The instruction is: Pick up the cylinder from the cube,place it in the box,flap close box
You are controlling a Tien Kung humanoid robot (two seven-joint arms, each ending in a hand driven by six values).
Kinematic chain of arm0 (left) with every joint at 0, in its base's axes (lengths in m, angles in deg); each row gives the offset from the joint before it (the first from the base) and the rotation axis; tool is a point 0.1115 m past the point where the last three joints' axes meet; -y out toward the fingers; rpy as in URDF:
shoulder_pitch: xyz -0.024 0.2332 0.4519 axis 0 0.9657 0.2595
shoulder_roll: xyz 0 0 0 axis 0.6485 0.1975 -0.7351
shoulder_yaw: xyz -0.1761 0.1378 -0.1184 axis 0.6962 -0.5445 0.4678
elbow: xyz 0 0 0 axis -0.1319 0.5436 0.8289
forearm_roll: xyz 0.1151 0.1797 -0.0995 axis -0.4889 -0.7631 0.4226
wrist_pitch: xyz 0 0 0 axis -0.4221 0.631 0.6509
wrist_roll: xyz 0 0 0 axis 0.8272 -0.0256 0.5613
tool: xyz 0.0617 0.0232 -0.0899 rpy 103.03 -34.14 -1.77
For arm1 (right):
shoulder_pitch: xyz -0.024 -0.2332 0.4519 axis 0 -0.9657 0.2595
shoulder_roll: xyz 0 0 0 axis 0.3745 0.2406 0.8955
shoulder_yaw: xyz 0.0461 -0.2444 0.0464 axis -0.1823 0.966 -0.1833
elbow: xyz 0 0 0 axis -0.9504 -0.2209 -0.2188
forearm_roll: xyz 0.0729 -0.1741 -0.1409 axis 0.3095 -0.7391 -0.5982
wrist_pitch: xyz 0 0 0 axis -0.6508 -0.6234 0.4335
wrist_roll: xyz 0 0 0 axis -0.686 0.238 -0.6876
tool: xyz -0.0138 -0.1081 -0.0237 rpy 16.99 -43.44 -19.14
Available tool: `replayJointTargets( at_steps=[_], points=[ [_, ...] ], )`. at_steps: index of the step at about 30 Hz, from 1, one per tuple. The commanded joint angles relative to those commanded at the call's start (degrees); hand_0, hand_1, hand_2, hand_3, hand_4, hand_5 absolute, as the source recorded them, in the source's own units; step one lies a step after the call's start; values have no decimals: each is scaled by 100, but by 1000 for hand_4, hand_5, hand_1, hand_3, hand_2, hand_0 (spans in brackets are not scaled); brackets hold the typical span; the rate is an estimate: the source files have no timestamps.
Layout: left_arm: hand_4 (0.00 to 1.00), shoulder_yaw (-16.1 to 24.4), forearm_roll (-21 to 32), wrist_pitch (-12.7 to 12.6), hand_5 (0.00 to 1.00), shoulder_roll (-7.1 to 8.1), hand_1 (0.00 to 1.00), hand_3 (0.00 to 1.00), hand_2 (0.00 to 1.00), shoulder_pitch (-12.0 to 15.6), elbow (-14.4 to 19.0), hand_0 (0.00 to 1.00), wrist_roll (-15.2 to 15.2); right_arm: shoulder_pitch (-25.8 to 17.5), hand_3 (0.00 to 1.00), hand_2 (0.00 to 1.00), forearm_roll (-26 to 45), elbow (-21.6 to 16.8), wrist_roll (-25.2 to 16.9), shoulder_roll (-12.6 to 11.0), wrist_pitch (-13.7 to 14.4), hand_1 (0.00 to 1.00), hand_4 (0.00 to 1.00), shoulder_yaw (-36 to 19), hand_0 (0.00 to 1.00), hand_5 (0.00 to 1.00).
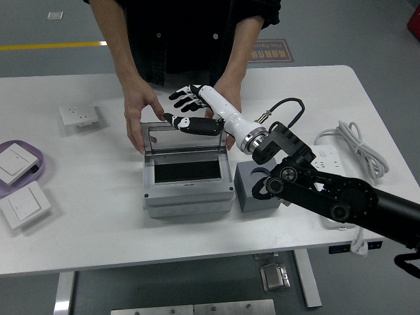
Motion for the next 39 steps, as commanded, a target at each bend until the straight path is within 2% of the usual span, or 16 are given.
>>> replayJointTargets(
  at_steps=[10,15,25,30,39],
  points=[
    [707,9,-20,4,339,-10,621,626,541,-14,17,635,13,-43,668,638,77,42,-97,-112,13,627,750,239,714,400],
    [706,-30,29,-11,338,4,621,626,541,-30,16,635,-2,-107,664,635,58,-77,-113,-225,50,624,744,283,699,402],
    [706,-88,114,-35,338,24,621,626,541,-18,12,635,-17,-466,663,633,-90,-832,-35,-641,42,619,742,425,691,402],
    [706,-88,131,-40,338,23,621,626,541,-15,-4,635,-16,-579,661,633,-264,-1121,68,-738,14,617,740,451,682,406],
    [706,-96,162,-50,338,5,621,627,541,3,-27,635,-20,-678,663,633,-349,-1194,119,-828,-4,619,724,206,681,407]
  ],
)
